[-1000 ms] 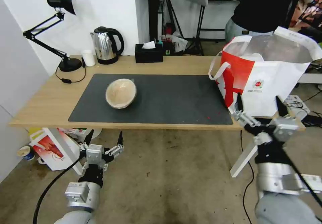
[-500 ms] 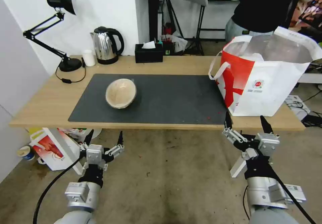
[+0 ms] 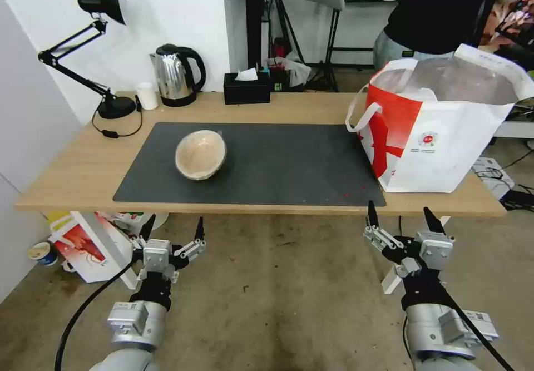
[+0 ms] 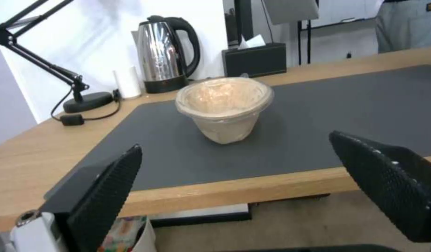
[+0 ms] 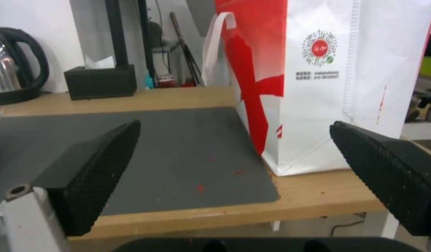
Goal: Pick up the trash from the table and place it into the takeout bag.
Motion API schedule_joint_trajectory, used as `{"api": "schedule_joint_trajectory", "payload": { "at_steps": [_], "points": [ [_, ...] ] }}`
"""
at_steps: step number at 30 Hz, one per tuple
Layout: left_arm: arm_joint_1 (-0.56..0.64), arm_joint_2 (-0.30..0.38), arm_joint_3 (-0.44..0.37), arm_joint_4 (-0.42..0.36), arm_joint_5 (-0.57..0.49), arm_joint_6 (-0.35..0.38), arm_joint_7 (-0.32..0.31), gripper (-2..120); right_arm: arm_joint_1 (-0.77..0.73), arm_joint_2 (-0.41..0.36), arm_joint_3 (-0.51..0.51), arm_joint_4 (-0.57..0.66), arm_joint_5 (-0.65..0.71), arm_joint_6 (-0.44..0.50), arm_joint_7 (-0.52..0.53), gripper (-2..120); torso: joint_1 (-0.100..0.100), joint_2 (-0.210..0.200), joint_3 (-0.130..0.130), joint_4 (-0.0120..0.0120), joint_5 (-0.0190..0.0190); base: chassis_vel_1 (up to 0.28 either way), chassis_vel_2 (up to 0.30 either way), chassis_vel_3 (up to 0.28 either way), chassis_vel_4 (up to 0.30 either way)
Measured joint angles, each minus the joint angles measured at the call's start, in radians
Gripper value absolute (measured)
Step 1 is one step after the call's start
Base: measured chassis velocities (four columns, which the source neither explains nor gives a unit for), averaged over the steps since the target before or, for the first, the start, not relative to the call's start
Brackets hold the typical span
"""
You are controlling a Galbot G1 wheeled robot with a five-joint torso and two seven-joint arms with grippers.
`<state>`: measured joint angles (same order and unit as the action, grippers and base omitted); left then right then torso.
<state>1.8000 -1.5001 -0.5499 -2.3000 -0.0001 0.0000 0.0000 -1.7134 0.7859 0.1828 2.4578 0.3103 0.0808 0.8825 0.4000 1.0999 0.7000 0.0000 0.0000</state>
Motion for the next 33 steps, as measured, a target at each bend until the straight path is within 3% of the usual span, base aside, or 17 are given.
{"api": "schedule_joint_trajectory", "payload": {
  "at_steps": [33],
  "points": [
    [0.000, 0.000, 0.000, 0.000, 0.000, 0.000, 0.000, 100, 0.025, 0.000, -0.017, -0.037, -0.018, -0.034, 0.015, 100, 0.000, 0.000, 0.000, 0.0000, 0.0000, 0.000, 0.000, 0.000, 0.000]
  ]
}}
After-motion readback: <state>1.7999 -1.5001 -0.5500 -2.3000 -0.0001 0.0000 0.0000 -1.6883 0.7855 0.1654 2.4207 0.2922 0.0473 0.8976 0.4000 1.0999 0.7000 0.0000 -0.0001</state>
